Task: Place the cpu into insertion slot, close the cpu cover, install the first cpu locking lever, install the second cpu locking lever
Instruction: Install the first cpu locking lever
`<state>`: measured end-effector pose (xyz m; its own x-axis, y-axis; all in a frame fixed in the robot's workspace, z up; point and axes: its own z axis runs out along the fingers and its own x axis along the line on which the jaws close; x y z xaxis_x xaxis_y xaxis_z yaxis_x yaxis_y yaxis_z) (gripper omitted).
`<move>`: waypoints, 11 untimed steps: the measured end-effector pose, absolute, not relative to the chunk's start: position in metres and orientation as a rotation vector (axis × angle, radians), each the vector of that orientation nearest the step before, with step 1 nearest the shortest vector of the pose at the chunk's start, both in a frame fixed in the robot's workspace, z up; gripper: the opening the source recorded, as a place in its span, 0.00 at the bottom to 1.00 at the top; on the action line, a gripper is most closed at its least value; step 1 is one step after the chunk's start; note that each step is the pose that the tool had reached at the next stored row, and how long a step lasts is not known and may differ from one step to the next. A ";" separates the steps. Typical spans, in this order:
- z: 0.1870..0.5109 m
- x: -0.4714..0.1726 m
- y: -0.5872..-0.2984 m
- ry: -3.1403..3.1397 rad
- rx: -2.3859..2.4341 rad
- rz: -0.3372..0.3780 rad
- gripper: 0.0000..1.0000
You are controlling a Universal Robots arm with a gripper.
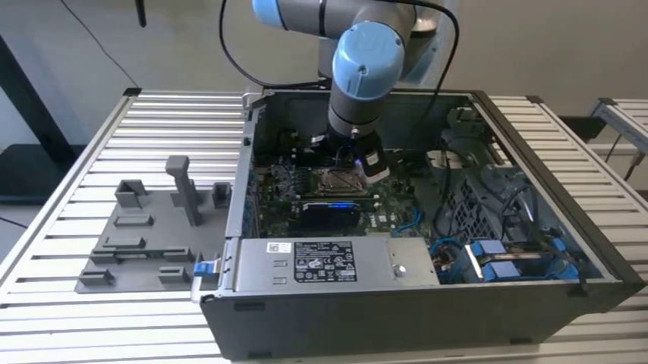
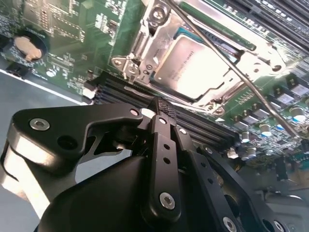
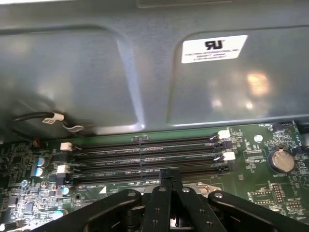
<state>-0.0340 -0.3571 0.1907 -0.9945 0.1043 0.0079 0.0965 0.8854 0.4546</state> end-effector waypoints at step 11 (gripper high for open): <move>0.189 -0.024 -0.353 3.052 0.163 0.659 0.11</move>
